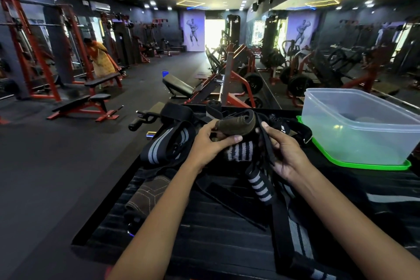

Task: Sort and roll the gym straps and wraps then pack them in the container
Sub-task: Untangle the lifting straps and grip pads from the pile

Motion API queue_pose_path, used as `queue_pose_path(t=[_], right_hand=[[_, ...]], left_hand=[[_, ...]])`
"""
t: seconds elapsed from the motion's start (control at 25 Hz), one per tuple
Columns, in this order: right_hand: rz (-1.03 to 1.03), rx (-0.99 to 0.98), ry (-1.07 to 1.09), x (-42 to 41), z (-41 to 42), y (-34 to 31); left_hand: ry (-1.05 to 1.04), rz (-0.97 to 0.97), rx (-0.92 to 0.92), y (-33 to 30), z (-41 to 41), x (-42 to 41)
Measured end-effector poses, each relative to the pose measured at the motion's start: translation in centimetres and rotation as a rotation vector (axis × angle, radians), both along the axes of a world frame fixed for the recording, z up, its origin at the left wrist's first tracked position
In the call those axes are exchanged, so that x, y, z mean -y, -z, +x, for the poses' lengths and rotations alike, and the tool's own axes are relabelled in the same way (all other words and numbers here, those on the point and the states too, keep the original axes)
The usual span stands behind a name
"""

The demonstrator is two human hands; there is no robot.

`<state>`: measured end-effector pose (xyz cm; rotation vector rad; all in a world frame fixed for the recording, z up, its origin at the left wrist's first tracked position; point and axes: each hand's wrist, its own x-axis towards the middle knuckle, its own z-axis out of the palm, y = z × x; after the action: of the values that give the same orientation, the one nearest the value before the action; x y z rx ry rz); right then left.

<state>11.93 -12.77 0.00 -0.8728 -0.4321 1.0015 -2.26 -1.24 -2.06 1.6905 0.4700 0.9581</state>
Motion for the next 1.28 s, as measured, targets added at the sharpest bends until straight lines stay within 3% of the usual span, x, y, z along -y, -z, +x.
queue_pose_path(t=[0.16,0.4,0.64,0.8,1.0,1.08,1.28], right_hand=[[-0.048,0.236,0.014,0.3,-0.4,-0.1],[-0.142,0.347,0.056,-0.1,-0.8,0.2],[-0.15,0.49,-0.244,0.4,-1.2,0.2],[-0.097,0.586,-0.294,0.6,-1.6,0.6],[-0.236,1.035,-0.621,0.5,-1.6,1.2],[-0.273,1.067,-0.523,0.3,-2.1,1.2],[-0.095,0.88,0.185,0.0,-1.3,1.1]], left_hand=[[-0.05,-0.177,0.077,0.2,0.5,0.4],[-0.097,-0.308,0.218,0.3,0.8,-0.2],[-0.129,-0.331,0.267,0.2,0.7,-0.7],[-0.117,-0.367,0.309,-0.3,0.7,-0.2],[-0.236,-0.594,0.504,-1.3,-1.1,-2.0],[-0.231,-0.597,0.511,-1.4,-1.5,-2.3],[-0.122,-0.49,0.312,-1.1,0.1,-0.1]])
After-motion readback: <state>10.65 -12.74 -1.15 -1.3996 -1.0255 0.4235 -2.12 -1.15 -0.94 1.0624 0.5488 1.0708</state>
